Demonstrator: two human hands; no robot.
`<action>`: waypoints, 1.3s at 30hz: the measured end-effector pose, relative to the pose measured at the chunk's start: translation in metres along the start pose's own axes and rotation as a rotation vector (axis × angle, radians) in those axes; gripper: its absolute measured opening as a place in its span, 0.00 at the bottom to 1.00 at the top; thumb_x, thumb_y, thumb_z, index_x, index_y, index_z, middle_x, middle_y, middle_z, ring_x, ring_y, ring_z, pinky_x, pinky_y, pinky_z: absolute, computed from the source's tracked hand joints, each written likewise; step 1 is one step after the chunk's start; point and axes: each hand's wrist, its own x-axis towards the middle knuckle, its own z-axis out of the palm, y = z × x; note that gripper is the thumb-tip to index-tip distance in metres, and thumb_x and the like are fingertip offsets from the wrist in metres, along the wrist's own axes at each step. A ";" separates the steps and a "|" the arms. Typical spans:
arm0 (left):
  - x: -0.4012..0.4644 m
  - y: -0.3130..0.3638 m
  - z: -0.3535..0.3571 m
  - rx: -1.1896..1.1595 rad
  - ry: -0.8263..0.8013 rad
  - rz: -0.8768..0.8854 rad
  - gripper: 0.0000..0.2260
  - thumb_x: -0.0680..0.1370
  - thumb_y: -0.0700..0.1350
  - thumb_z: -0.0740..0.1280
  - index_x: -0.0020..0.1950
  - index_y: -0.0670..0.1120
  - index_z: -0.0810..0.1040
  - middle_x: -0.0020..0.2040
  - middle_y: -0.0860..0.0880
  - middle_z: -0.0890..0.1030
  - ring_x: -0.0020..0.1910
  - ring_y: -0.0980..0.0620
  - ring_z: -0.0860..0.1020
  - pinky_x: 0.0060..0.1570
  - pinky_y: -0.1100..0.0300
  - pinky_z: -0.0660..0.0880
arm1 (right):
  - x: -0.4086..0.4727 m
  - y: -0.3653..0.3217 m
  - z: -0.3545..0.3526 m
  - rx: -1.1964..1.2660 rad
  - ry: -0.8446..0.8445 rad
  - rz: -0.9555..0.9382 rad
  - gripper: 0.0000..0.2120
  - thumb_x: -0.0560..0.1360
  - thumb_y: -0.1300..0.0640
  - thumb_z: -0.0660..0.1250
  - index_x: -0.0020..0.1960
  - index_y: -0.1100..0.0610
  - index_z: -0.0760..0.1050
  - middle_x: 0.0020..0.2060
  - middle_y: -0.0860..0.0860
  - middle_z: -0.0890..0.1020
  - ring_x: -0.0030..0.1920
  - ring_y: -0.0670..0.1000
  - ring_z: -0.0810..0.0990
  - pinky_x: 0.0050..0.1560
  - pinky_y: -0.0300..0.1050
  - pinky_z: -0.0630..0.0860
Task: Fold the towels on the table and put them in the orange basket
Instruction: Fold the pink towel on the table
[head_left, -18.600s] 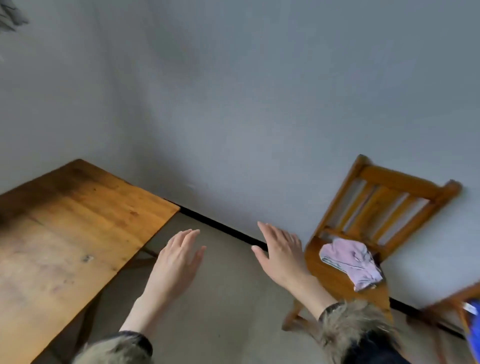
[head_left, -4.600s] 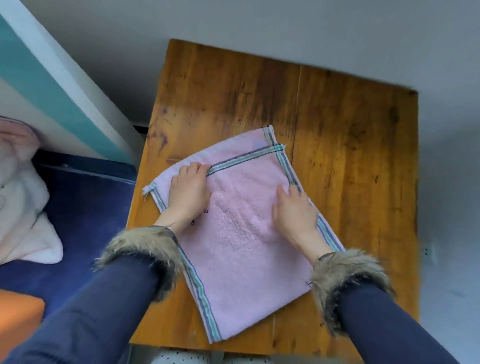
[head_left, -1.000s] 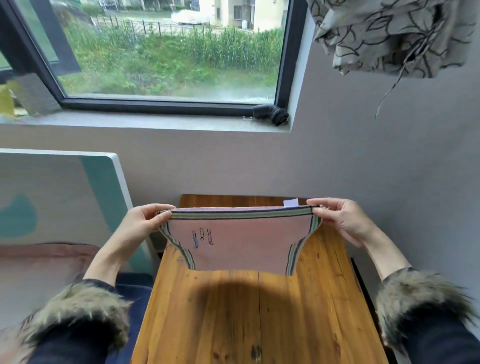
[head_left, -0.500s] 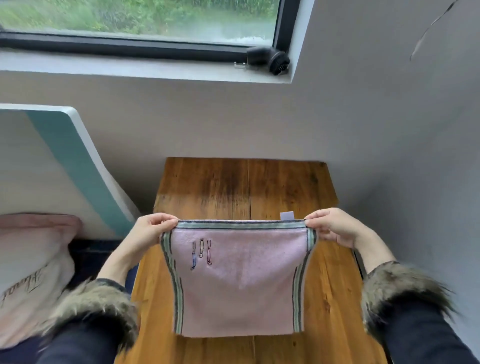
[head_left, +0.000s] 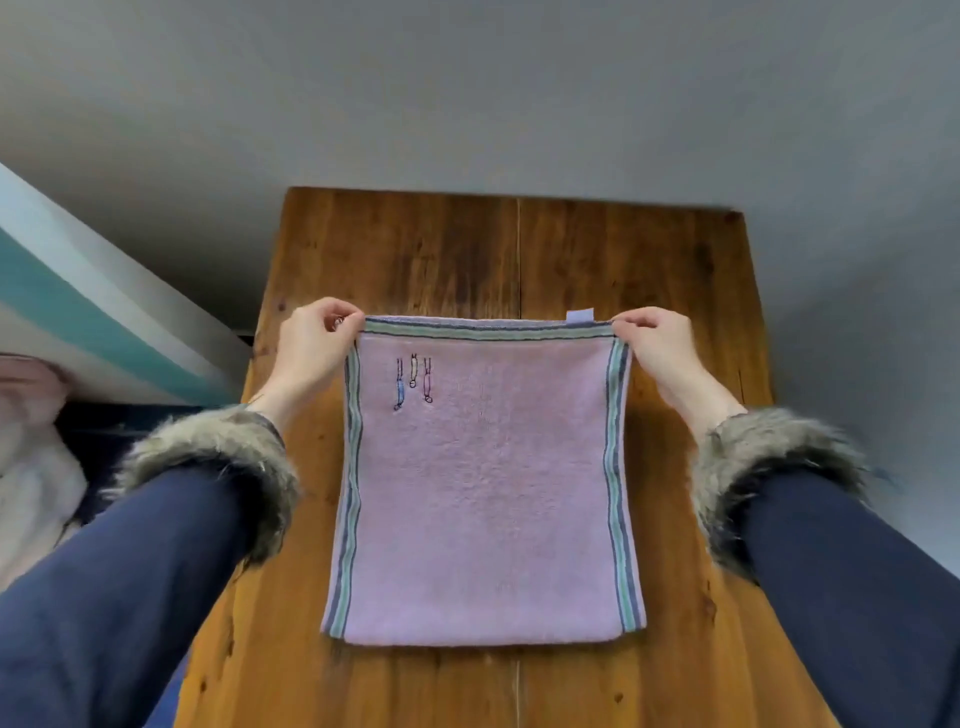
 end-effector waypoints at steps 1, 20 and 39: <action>0.010 -0.003 0.007 0.026 -0.003 0.000 0.06 0.77 0.46 0.65 0.47 0.47 0.81 0.43 0.50 0.80 0.45 0.52 0.76 0.45 0.59 0.70 | 0.009 0.004 0.005 -0.017 0.024 -0.012 0.07 0.77 0.60 0.63 0.51 0.58 0.79 0.47 0.51 0.80 0.50 0.50 0.77 0.47 0.41 0.72; 0.020 -0.050 0.085 0.621 0.015 0.582 0.20 0.73 0.34 0.61 0.65 0.44 0.72 0.62 0.42 0.74 0.62 0.41 0.69 0.57 0.46 0.60 | 0.023 0.061 0.077 -0.858 0.304 -0.670 0.10 0.73 0.64 0.63 0.54 0.61 0.77 0.50 0.57 0.79 0.54 0.59 0.75 0.58 0.56 0.65; 0.055 -0.029 0.072 0.261 -0.142 0.356 0.09 0.79 0.49 0.61 0.50 0.45 0.76 0.44 0.46 0.81 0.42 0.45 0.76 0.42 0.55 0.69 | 0.049 0.026 0.063 -0.567 -0.077 -0.218 0.06 0.80 0.52 0.57 0.50 0.54 0.68 0.44 0.53 0.77 0.46 0.57 0.76 0.49 0.54 0.75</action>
